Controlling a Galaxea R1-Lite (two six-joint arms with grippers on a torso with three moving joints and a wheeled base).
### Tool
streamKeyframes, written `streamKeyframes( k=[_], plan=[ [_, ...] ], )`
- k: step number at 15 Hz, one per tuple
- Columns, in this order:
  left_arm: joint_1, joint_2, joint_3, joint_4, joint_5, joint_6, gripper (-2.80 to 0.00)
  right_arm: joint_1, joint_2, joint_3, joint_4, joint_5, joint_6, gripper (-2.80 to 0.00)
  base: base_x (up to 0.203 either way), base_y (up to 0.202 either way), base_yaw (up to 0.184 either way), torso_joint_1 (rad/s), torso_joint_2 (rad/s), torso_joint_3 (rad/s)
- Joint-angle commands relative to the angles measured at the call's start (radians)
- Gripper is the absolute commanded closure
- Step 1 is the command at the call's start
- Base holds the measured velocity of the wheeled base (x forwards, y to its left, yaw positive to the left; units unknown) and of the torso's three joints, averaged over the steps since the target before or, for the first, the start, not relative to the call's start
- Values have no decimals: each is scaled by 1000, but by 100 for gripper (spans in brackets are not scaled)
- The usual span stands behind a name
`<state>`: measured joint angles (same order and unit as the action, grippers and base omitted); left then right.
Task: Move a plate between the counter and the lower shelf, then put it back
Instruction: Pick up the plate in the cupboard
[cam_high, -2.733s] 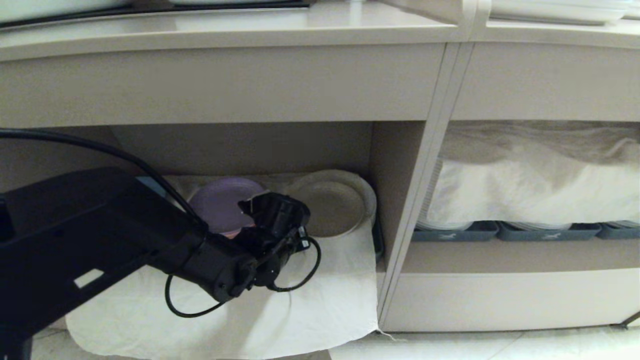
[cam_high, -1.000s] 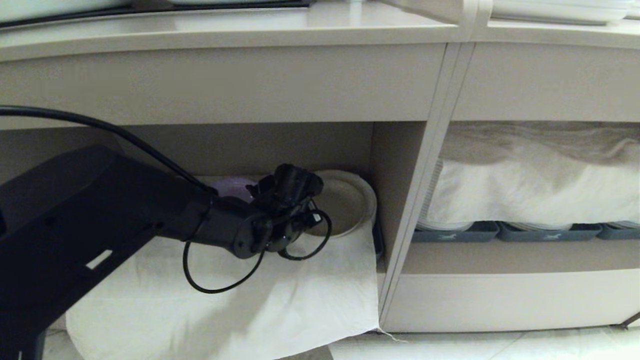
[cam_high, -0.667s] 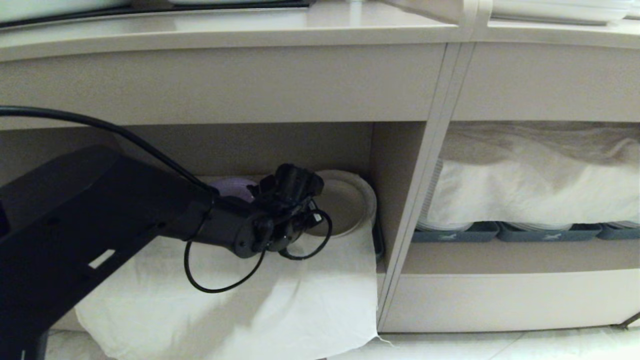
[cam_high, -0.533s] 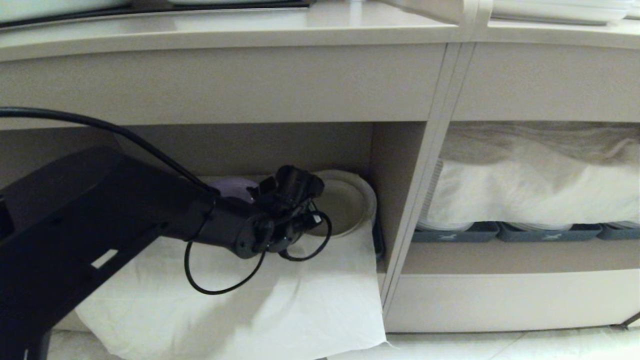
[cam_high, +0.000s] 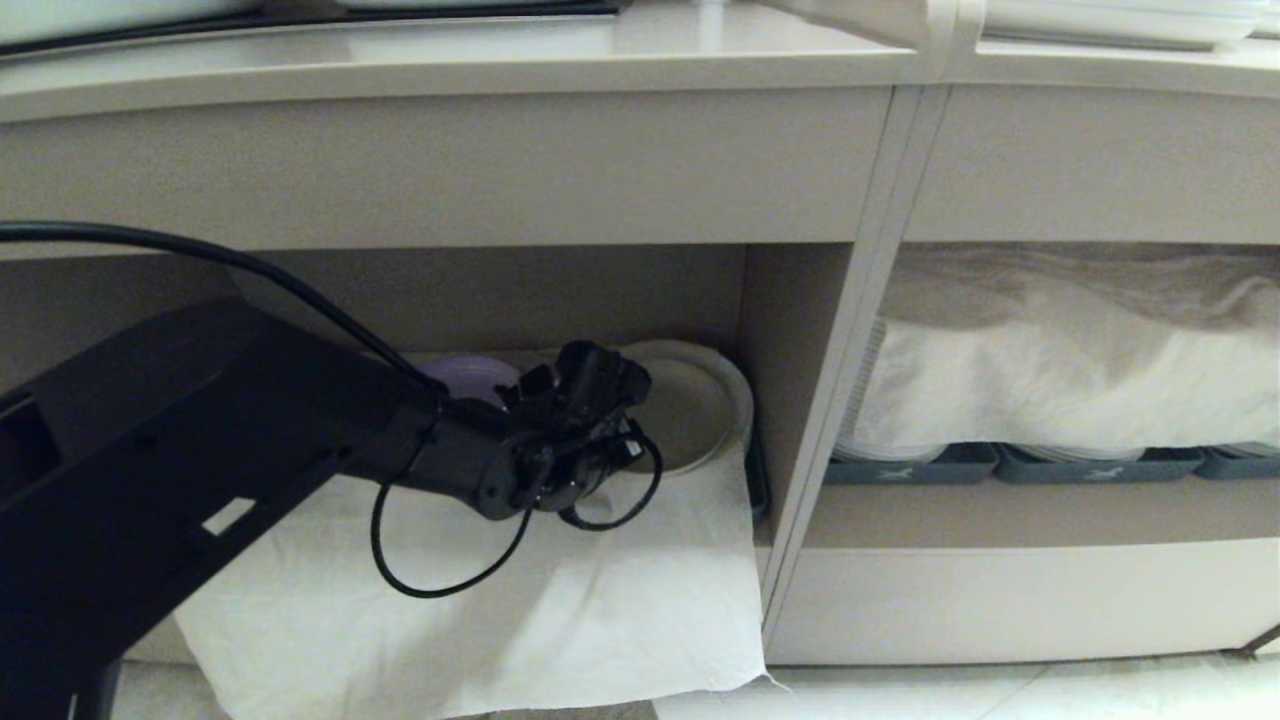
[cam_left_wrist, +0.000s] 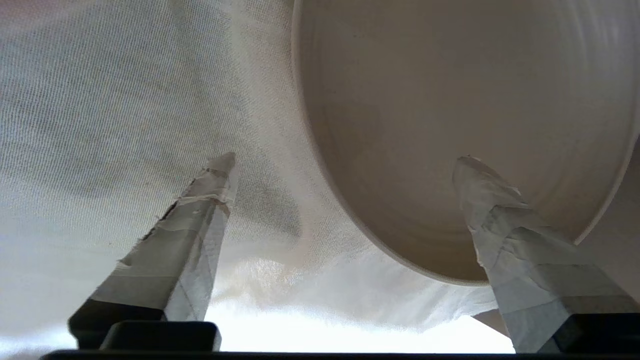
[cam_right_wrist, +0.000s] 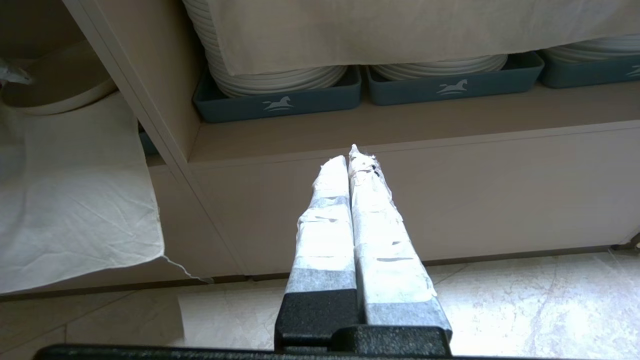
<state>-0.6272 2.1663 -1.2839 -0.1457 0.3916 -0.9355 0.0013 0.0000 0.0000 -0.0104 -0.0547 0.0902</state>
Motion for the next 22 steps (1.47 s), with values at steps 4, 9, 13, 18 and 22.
streamKeyframes(
  k=[4, 9, 13, 18, 22],
  plan=[
    [0, 25, -47, 44, 1, -5, -280, 0, 0, 0, 0, -1, 0, 0, 0, 0, 0, 0, 0, 0],
    [6, 45, -49, 49, 1, -6, -280, 0, 0, 0, 0, -1, 0, 0, 0, 0, 0, 0, 0, 0],
    [9, 53, -49, 49, 3, -6, -280, 0, 0, 0, 0, -1, 0, 0, 0, 0, 0, 0, 0, 0],
    [17, 56, -55, 49, 3, -5, -280, 0, 0, 0, 0, -1, 0, 0, 0, 0, 0, 0, 0, 0],
    [15, 56, -57, 48, 6, -3, 0, 0, 0, 0, 0, -1, 0, 0, 0, 0, 0, 0, 0, 0]
  ],
)
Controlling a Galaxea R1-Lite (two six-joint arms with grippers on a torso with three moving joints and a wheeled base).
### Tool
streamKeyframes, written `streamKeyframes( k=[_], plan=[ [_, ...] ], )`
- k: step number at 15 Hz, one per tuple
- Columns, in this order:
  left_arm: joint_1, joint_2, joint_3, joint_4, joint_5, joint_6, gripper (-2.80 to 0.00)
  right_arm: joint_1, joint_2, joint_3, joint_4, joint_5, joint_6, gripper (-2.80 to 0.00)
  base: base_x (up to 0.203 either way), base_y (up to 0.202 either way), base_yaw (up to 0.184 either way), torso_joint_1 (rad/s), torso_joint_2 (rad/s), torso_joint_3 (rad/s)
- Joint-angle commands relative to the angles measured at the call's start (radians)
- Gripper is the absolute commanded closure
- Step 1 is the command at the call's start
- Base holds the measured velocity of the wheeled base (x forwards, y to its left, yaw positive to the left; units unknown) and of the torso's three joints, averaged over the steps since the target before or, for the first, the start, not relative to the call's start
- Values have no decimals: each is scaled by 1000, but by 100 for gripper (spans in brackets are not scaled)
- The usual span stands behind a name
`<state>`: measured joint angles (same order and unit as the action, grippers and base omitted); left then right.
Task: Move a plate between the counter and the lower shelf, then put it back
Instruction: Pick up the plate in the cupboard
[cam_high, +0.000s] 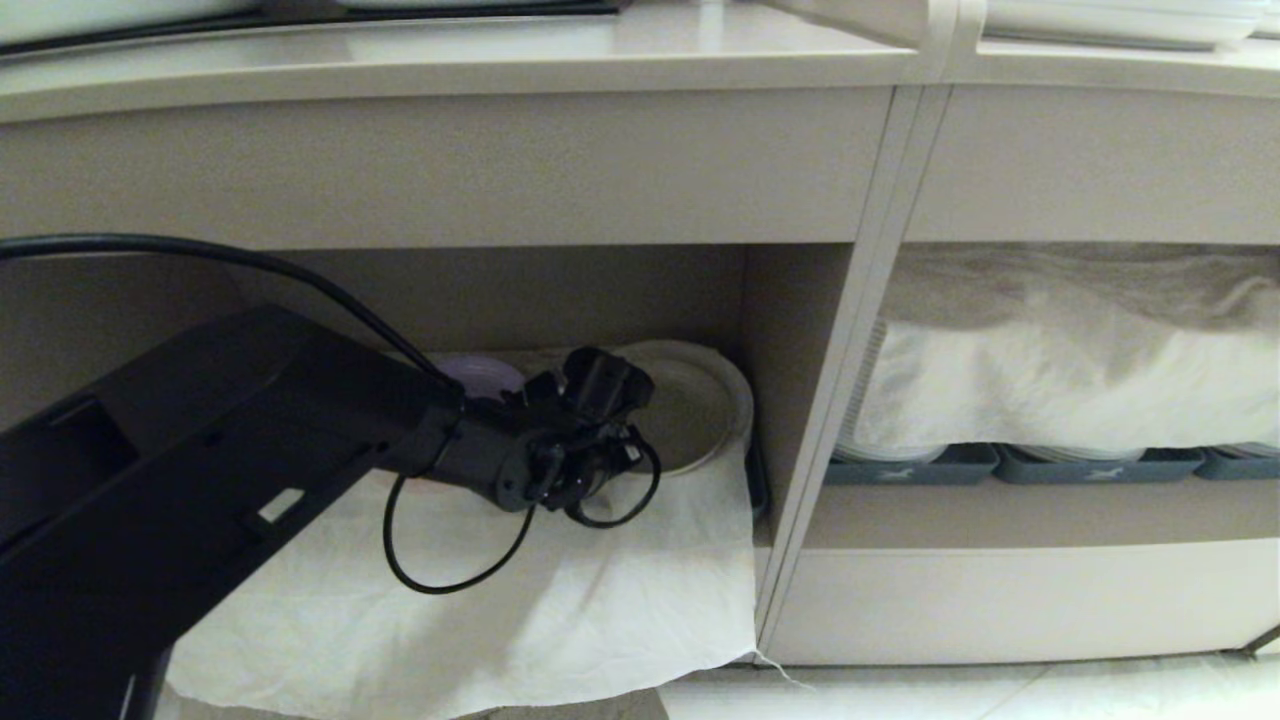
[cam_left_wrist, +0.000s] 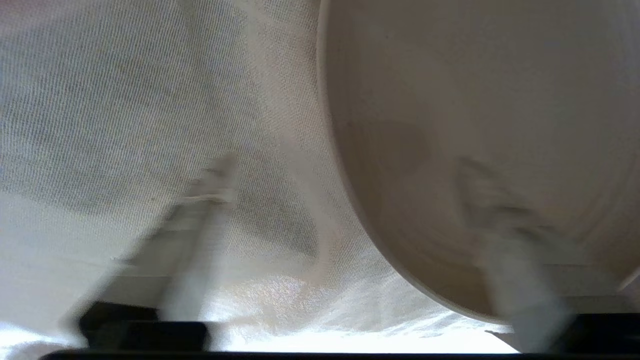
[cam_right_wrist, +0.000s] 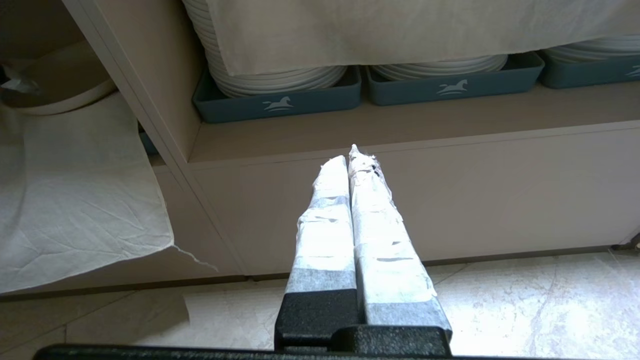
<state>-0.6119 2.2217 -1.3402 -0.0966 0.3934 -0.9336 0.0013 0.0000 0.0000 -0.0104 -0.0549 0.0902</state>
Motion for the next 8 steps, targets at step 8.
streamKeyframes(
  k=[8],
  plan=[
    [0, -10, -23, 0, 8, -1, 0, 0, 0, 0, 0, 0, 0, 0, 0, 0, 0, 0, 0, 0]
  ],
)
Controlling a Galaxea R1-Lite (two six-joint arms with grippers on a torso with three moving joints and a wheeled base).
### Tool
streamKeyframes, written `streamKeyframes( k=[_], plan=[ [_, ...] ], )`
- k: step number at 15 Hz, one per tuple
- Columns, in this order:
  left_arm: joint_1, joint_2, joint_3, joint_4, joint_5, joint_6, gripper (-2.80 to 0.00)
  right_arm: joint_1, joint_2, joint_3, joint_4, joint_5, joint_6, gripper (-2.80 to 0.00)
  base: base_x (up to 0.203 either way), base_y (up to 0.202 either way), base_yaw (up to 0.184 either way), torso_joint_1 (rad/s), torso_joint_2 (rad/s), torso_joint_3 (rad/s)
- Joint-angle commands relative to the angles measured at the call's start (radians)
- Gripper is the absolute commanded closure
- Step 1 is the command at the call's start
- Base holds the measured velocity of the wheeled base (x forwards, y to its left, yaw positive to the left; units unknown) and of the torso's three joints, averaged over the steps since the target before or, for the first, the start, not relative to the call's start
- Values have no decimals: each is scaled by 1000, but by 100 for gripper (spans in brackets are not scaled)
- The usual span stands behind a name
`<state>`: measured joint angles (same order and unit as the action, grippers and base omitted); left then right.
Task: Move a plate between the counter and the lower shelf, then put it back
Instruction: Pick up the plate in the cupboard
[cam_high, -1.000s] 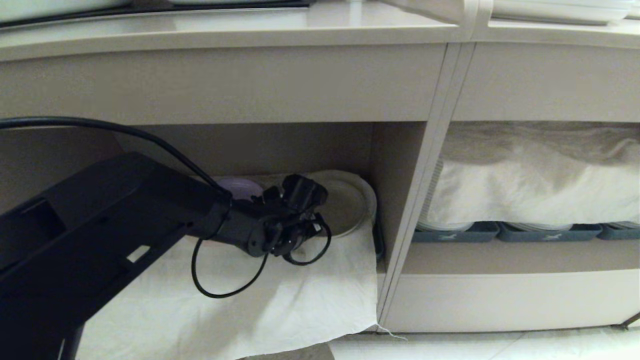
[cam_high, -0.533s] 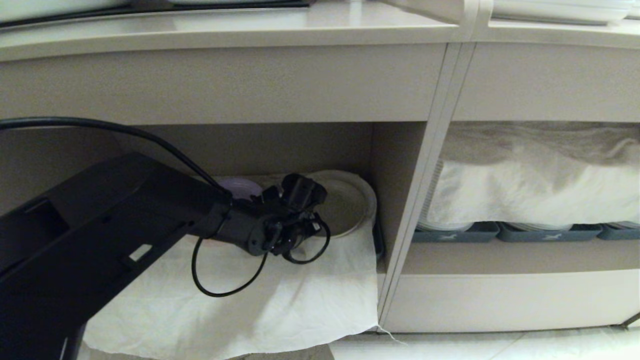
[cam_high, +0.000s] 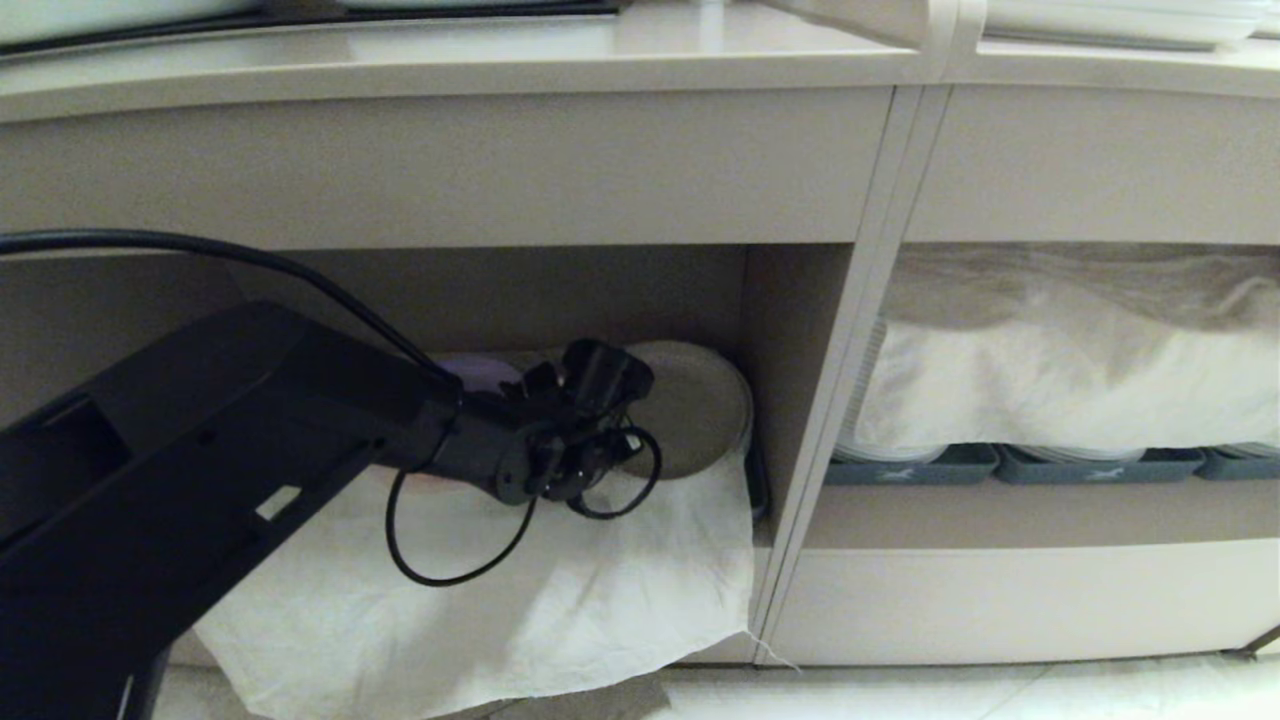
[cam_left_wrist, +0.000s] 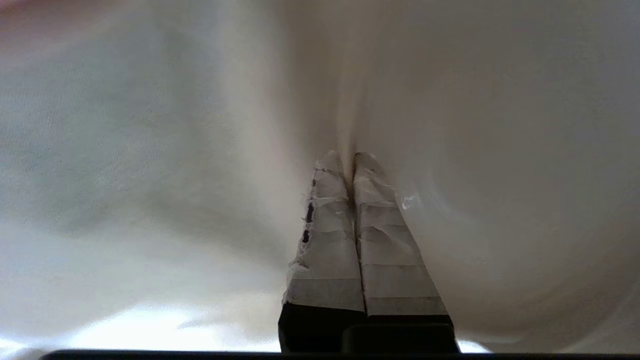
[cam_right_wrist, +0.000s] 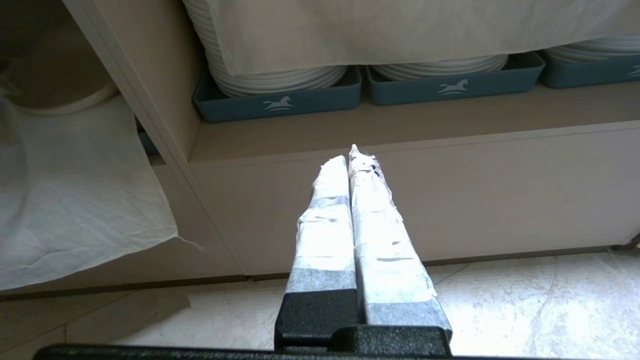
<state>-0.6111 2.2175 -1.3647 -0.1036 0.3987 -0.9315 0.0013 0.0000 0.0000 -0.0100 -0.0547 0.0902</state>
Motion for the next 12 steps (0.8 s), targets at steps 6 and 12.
streamKeyframes(
  k=[6, 12],
  plan=[
    [-7, -13, -11, 13, 5, -1, 0, 0, 0, 0, -1, -1, 0, 0, 0, 0, 0, 0, 0, 0],
    [-19, -29, 7, 20, 27, -7, 0, 0, 0, 0, -1, -1, 0, 0, 0, 0, 0, 0, 0, 0]
  ],
)
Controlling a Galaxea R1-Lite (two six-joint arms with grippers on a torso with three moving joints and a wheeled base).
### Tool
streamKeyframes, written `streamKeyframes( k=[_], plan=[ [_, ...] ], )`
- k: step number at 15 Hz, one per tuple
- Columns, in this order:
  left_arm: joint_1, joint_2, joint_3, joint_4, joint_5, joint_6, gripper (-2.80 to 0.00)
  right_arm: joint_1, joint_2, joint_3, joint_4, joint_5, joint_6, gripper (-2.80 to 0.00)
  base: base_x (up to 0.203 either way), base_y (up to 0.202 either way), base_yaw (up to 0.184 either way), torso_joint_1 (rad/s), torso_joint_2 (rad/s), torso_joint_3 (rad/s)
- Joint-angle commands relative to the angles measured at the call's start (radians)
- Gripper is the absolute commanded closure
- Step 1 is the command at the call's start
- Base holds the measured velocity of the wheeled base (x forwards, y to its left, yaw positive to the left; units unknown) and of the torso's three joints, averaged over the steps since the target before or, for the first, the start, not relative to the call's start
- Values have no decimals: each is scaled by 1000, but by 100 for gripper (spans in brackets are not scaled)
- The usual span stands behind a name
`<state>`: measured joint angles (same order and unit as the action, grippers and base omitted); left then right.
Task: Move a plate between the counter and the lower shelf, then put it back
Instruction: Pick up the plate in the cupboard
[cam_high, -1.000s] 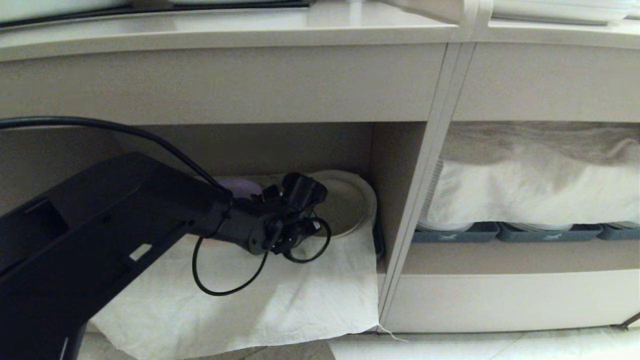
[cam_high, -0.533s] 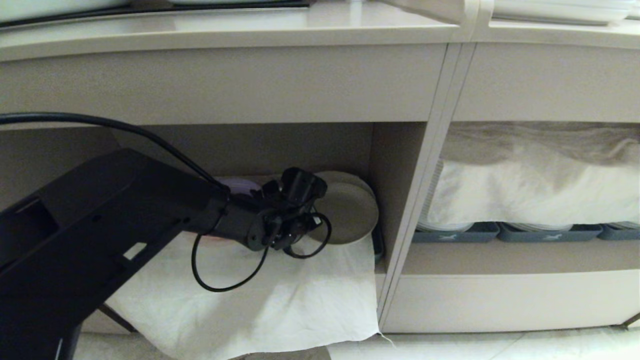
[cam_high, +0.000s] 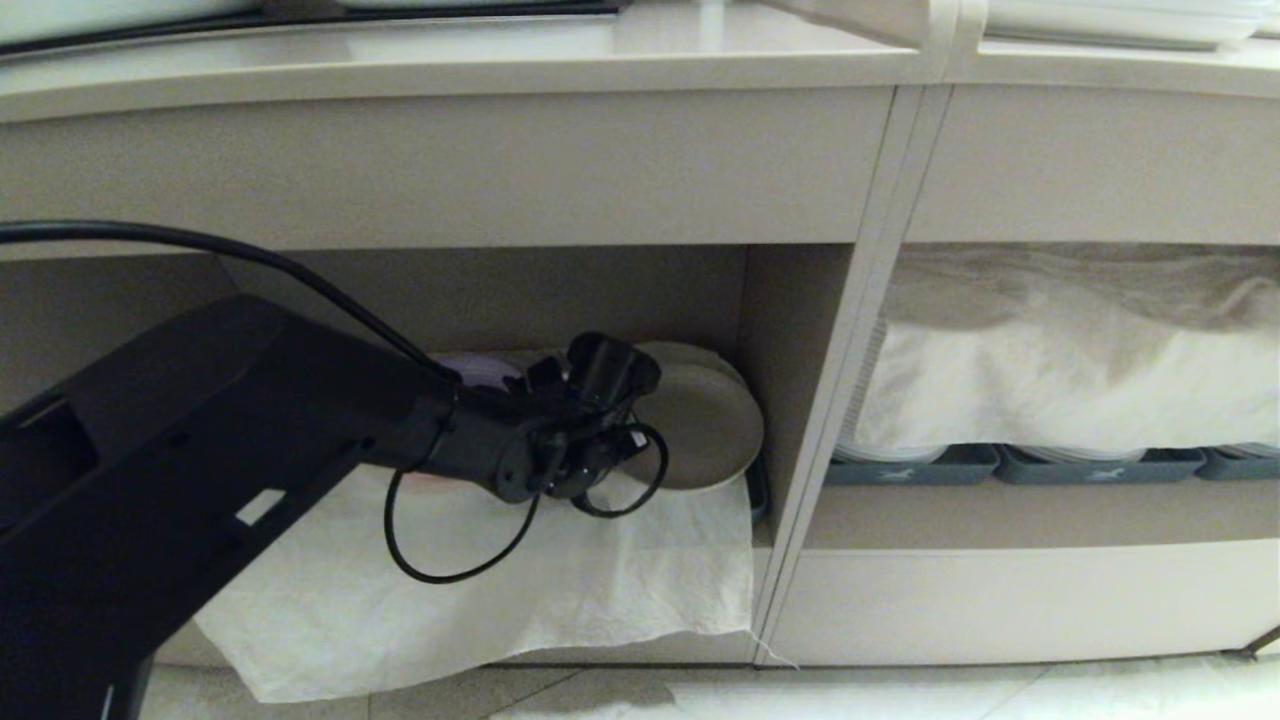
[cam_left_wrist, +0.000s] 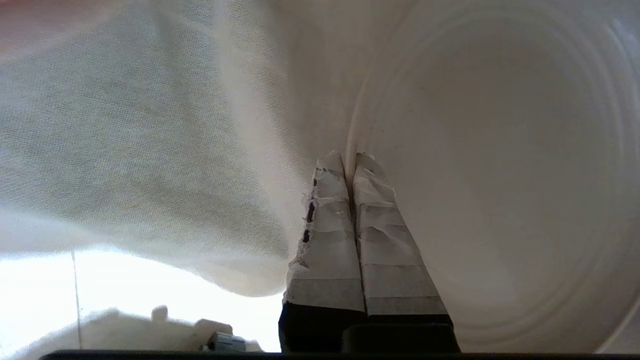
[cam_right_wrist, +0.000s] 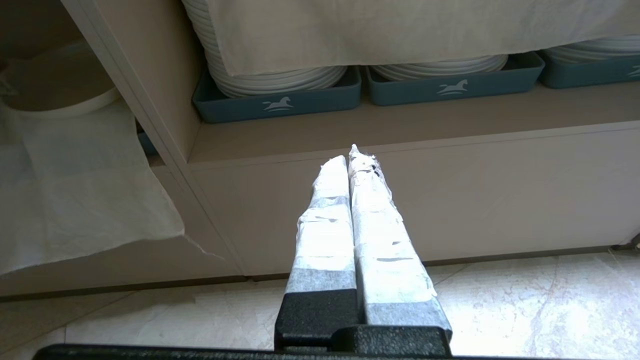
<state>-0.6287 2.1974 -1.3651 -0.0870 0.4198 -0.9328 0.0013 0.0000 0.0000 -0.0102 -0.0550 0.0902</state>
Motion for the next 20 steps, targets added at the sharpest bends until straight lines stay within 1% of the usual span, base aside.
streamKeyframes(
  k=[1, 2, 3, 5, 10, 13, 16, 20],
  plan=[
    [-2, -11, 13, 33, 14, -7, 0, 0, 0, 0, -1, 0, 0, 0, 0, 0, 0, 0, 0, 0],
    [-3, -14, 16, 58, 20, -24, 0, 0, 0, 0, -1, 0, 0, 0, 0, 0, 0, 0, 0, 0],
    [-3, -16, 17, 77, 22, -56, 0, 0, 0, 0, -1, 0, 0, 0, 0, 0, 0, 0, 0, 0],
    [-6, -28, 24, 127, 24, -86, 0, 0, 0, 0, -1, 0, 0, 0, 0, 0, 0, 0, 0, 0],
    [-19, -66, 92, 133, 38, -96, 0, 0, 0, 0, -1, 0, 0, 0, 0, 0, 0, 0, 0, 0],
    [-35, -81, 104, 135, 48, -118, 0, 0, 0, 0, -1, 0, 0, 0, 0, 0, 0, 0, 0, 0],
    [-37, -102, 133, 135, 48, -120, 0, 0, 0, 0, -1, 0, 0, 0, 0, 0, 0, 0, 0, 0],
    [-34, -122, 139, 135, 47, -118, 0, 0, 0, 0, -1, 0, 0, 0, 0, 0, 0, 0, 0, 0]
  ],
)
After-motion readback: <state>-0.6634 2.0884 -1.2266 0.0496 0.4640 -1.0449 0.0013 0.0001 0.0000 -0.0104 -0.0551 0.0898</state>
